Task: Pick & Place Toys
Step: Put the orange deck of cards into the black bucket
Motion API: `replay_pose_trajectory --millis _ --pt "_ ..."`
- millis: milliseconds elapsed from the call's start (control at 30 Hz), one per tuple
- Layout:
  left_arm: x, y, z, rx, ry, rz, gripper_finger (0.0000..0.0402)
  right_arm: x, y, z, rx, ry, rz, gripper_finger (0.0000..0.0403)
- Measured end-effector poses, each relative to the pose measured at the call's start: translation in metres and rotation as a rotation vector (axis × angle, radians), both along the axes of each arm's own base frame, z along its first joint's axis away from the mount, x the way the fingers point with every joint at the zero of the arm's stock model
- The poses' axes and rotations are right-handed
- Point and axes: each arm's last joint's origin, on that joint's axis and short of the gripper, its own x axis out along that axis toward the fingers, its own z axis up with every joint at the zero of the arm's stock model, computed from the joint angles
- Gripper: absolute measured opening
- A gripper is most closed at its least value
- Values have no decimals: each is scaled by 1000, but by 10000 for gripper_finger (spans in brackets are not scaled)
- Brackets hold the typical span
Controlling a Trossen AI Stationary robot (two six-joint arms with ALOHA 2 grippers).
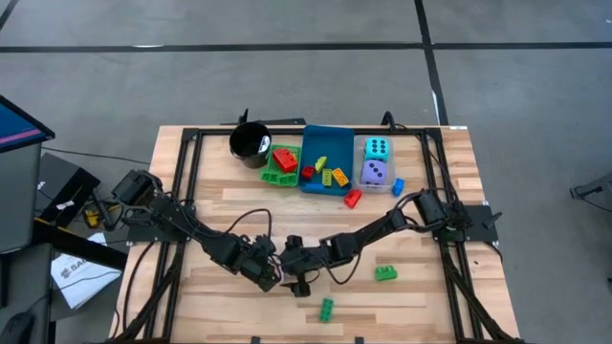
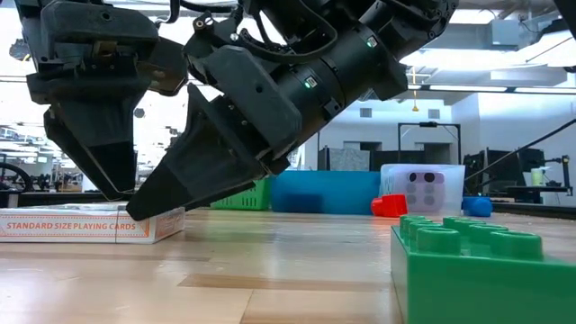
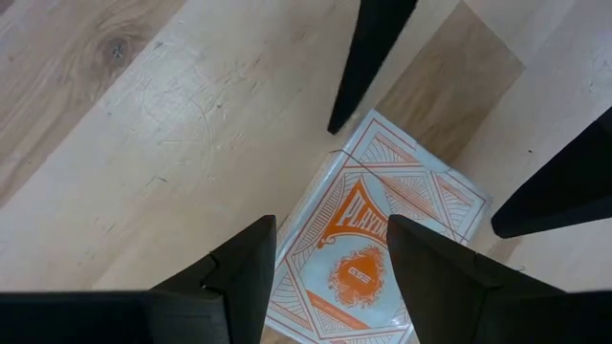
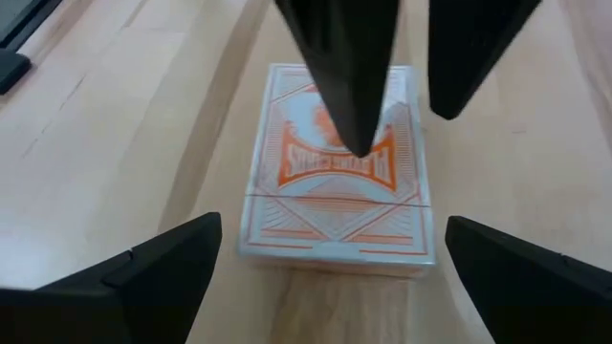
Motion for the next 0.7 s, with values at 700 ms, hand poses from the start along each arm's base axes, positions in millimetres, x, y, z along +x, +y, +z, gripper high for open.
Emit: replay_pose_trajectory --millis 700 --pt "-14 -16 5 -3 11 -64 195 1 -4 0 10 -1 -78 397"
